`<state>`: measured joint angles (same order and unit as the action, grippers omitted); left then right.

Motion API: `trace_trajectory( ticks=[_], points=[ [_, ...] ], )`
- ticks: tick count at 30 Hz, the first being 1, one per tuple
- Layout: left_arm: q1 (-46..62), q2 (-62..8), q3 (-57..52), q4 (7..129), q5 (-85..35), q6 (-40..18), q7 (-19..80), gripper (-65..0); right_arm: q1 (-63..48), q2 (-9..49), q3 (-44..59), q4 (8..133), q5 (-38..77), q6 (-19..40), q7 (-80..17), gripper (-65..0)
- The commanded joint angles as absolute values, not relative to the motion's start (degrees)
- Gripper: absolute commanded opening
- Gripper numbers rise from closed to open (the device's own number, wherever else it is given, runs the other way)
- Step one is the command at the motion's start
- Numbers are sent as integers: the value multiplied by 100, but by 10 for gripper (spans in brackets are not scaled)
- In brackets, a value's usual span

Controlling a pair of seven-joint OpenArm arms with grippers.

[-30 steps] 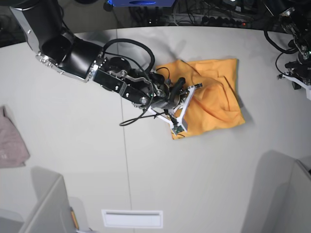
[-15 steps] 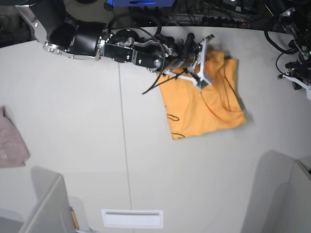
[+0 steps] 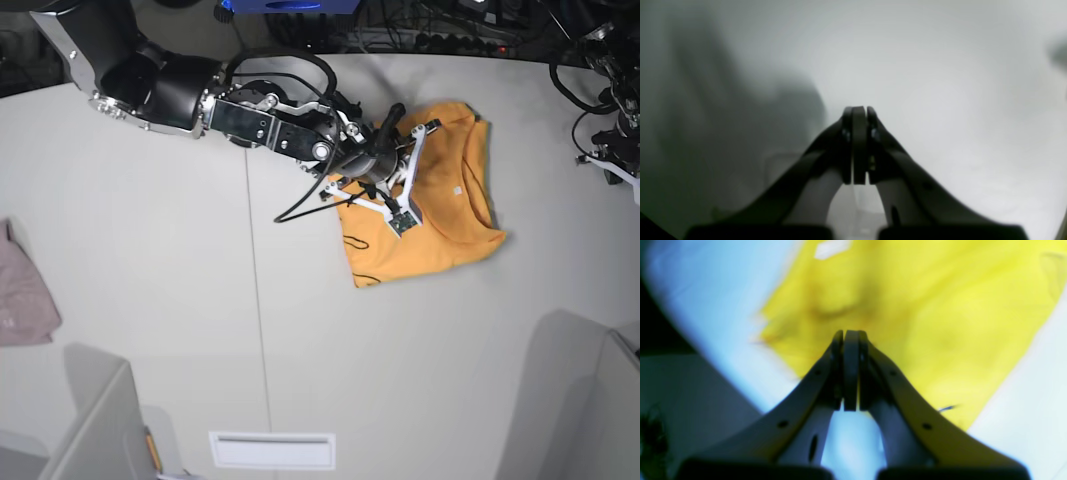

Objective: Fold the T-shirt properly
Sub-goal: 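Press and smooth the folded bundle with the right gripper, then withdraw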

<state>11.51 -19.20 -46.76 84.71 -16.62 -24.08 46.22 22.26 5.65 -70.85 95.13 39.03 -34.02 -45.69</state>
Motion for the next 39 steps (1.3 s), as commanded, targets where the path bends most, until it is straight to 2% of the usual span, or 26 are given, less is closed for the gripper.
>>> trace_trajectory(
  ticks=[1, 10, 20, 28, 33, 39],
  points=[
    [1112, -2141, -4708, 8549, -1701, -2413, 4514, -650, 2299, 286, -7055, 9464, 3811, -3310, -4505, -650],
    [1270, -2536, -4848, 8409, -1701, -2413, 4505, -650, 2308, -813, -7055, 8171, 2923, -2730, -4479, -650],
    [1323, -2519, -5095, 8426, -1701, -2413, 4497, -650, 2308, -848, -7099, 7662, 2923, -2695, -4013, -650],
    [1279, -2475, -5077, 8426, -1710, -2413, 4505, -650, 2211, -900, -7741, 7600, 2932, -2659, -2686, -650],
    [1270, -2422, -4752, 8426, -1710, -2413, 4505, -650, 1965, -900, -7741, 7240, 2932, -1851, -1780, -650],
    [1279, -2237, -4215, 8673, -1710, -2413, 4505, -650, 1886, -900, -7741, 7099, 2932, -1842, -1516, -650]
  ],
)
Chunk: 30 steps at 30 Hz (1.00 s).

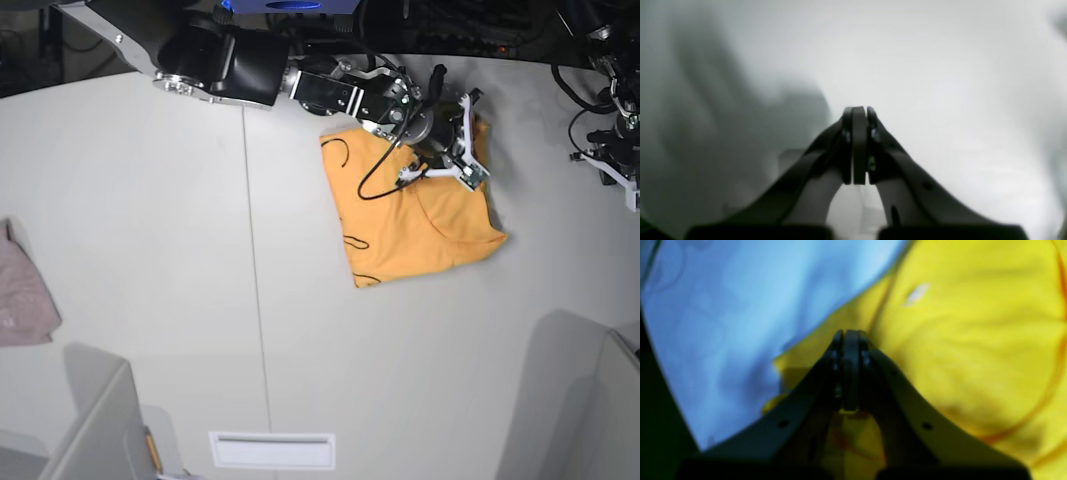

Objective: Fold the T-shirt properly
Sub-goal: 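Press and smooth the folded bundle with the right gripper, then withdraw, then tuck and straighten the bundle's edge with the left gripper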

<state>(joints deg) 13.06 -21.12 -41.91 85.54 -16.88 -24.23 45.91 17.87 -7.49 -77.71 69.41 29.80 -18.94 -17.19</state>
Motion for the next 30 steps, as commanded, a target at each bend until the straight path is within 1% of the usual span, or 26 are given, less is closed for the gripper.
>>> trace_trajectory(
  ticks=[1, 3, 5, 7, 10, 15, 17, 18, 20, 22, 24, 25, 27, 30],
  points=[
    [1279, -2220, -4163, 8725, -1719, -2413, 4505, -650, 1886, -900, -7741, 7266, 2932, -1842, -1534, -650],
    [1279, -2105, -3987, 8866, -1719, -2492, 4505, -650, 1895, -875, -7705, 7776, 2932, -1842, -1578, -650],
    [1279, -1982, -3908, 9077, -1719, -2853, 4549, -650, 1947, -664, -7538, 8338, 2932, -1842, -1886, -650],
    [1314, -1701, -3908, 9349, -1719, -3284, 4558, -650, 1930, -444, -7055, 8910, 2923, -1842, -2378, -650],
    [1402, -1314, -3899, 9701, -1719, -3556, 4567, -650, 1771, -57, -6264, 9376, 2923, -1842, -2941, -650],
    [1534, -673, -3908, 10097, -1719, -3943, 4567, -650, 1209, 699, -5112, 9930, 2914, -1842, -3055, -650],
    [1534, -505, -3916, 10141, -1719, -3969, 4734, -650, 963, 1007, -4743, 10176, 2914, -1842, -3055, -650],
    [1525, -453, -3916, 10141, -1727, -3978, 4840, -571, 831, 1165, -4576, 10290, 2914, -1842, -3055, -650],
    [1525, -356, -3916, 10123, -1833, -3978, 4945, -374, 567, 1464, -4321, 10527, 2914, -1842, -3055, -650],
    [1534, -321, -3916, 10097, -2316, -3978, 4989, -204, 347, 1640, -4136, 10677, 2914, -1842, -3055, -650],
    [1710, -338, -3916, 10088, -3037, -3978, 4998, -54, 136, 1727, -4022, 10747, 2914, -1833, -3055, -650],
    [1771, -365, -3916, 10088, -3345, -3960, 4998, -3, 75, 1745, -3987, 10747, 2914, -1833, -3055, -650],
    [1868, -523, -3855, 10079, -3916, -3916, 4998, 0, -22, 1754, -3996, 10712, 2905, -1833, -3055, -650],
    [1842, -523, -3679, 9982, -4031, -3600, 4998, 0, -84, 1754, -4022, 10712, 2905, -1833, -3055, -650]
  ],
)
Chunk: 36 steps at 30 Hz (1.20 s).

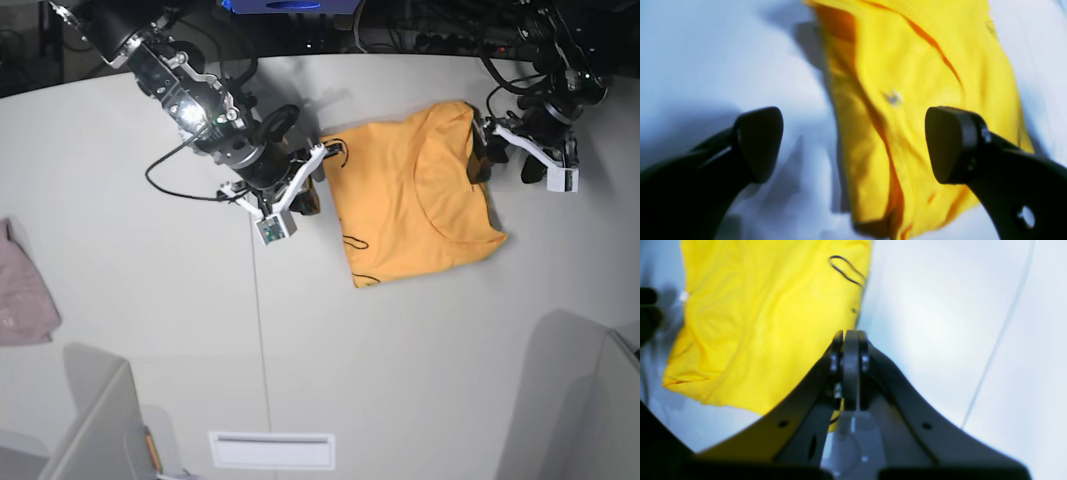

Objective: Fold the T-shirt properly
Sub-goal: 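Tuck and straighten the bundle's edge with the left gripper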

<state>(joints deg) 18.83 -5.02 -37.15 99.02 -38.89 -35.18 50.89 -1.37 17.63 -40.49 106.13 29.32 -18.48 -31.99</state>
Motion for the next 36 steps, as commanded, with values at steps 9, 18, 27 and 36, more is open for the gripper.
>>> trace_trajectory(
  ticks=[9, 18, 27, 36],
  points=[
    [1596, -549, -3090, 9358, -4031, -2888, 4963, 0, -101, 1745, -4022, 10747, 2923, -1833, -3064, -650],
    [1138, -1508, -1903, 9077, -3530, -2563, 4998, -495, -576, 1727, -3530, 10738, 2923, -1833, -3037, -650],
    [479, -2387, 286, 9033, -2114, -2677, 4980, -650, -1402, 1464, -1587, 10738, 2932, -1833, -3046, -650],
    [-998, -2870, 2774, 9024, -954, -3662, 4681, -650, -2070, 778, 268, 10747, 2932, -1833, -3081, -650]
  ],
)
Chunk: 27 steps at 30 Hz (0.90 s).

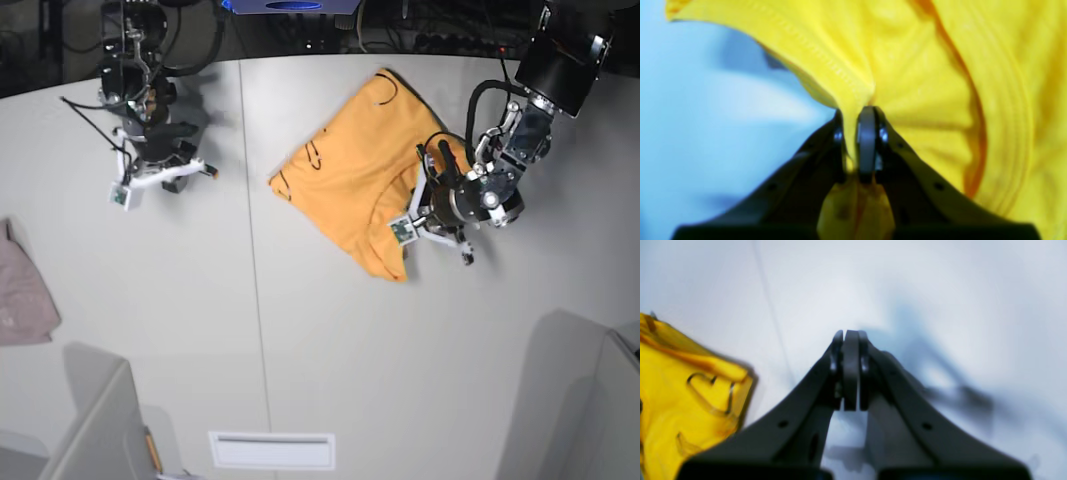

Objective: Fold the T-shirt properly
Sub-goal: 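Tuck and straighten the bundle's edge with the left gripper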

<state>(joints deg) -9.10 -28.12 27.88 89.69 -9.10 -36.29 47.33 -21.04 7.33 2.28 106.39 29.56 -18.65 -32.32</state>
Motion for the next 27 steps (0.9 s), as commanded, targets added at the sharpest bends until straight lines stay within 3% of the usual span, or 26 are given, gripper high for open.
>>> trace_trajectory(
  ticks=[1, 7, 14, 27],
  points=[
    [-1130, -2879, 3011, 9024, -840, -3767, 4593, -650, -2114, 716, 409, 10747, 2932, -1833, -3081, -650],
    [-1921, -2844, 4101, 8910, -602, -4000, 4215, -650, -2457, 391, 1165, 10747, 2932, -1833, -3055, -650],
    [-2774, -2369, 5182, 7776, -602, -4000, 3468, -650, -2809, 84, 1675, 10747, 2932, -1833, -3046, -650],
    [-3108, -1912, 5341, 7327, -567, -4000, 3240, -650, -2914, -40, 1648, 10738, 2932, -1833, -3037, -650]
  ],
)
